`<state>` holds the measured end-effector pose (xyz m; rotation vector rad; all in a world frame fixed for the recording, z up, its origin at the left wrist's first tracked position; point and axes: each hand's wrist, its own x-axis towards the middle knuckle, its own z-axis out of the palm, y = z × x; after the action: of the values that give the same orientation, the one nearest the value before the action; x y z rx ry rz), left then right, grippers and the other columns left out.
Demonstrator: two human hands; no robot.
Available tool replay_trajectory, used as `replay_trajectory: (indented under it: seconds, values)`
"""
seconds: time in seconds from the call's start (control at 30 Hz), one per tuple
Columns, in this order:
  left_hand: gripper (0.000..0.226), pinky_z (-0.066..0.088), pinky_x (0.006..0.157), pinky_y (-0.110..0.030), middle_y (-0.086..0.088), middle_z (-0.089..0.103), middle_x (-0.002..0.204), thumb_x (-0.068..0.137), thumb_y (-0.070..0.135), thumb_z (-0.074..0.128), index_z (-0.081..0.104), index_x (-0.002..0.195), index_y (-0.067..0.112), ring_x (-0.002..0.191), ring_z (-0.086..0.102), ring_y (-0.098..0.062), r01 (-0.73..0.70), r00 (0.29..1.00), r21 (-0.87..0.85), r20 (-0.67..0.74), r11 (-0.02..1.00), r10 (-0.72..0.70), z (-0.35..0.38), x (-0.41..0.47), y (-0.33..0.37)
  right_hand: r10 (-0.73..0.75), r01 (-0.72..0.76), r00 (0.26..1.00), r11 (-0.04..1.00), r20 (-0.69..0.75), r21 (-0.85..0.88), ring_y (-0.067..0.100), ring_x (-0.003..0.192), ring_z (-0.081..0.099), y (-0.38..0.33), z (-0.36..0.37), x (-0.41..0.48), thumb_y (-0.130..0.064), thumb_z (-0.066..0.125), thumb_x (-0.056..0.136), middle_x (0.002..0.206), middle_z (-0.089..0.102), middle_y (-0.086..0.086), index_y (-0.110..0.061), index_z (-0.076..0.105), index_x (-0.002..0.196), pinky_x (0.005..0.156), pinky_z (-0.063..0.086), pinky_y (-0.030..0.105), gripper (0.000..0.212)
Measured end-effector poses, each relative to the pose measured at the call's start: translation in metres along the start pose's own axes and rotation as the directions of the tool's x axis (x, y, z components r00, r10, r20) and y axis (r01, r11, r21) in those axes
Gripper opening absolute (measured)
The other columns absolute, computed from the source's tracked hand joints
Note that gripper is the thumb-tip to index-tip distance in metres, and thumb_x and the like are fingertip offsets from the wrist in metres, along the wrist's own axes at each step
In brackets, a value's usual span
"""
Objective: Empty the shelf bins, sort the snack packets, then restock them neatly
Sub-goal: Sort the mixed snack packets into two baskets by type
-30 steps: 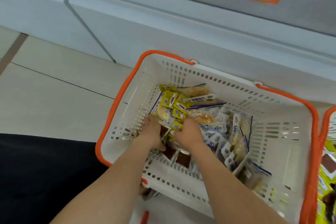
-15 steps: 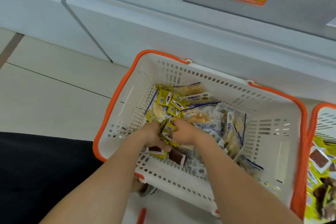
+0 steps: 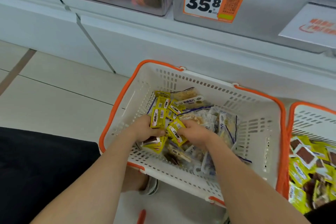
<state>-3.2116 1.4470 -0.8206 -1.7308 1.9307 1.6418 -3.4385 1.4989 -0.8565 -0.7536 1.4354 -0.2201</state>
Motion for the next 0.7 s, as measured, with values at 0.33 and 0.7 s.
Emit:
replay_trajectory:
  seconds: [0.33,0.7]
  values:
    - [0.008,0.048,0.07,-0.022,0.017,0.074,0.078,0.091,0.032,0.081,0.08,0.093,0.024,0.074,0.067,0.003,-0.132,0.983,-0.056,-0.137,0.99,0.123,0.014,-0.014,0.056,-0.098,0.087,0.995,0.753,-0.02,0.653,0.038,0.11,0.067,-0.01,0.008,-0.062,-0.024,0.044,0.104,0.125,0.071,0.018,-0.013,0.064,0.133,0.095,0.053,0.052,0.037]
    - [0.027,0.048,0.079,-0.035,0.013,0.055,0.091,0.098,0.048,0.068,0.059,0.09,0.024,0.094,0.059,-0.018,-0.224,0.952,-0.022,-0.218,0.974,0.214,0.074,-0.031,0.171,-0.26,0.313,0.949,0.684,-0.181,0.659,0.041,0.093,0.069,0.001,-0.061,-0.14,-0.046,0.06,0.101,0.119,0.07,0.026,-0.01,0.069,0.129,0.074,0.056,0.046,0.046]
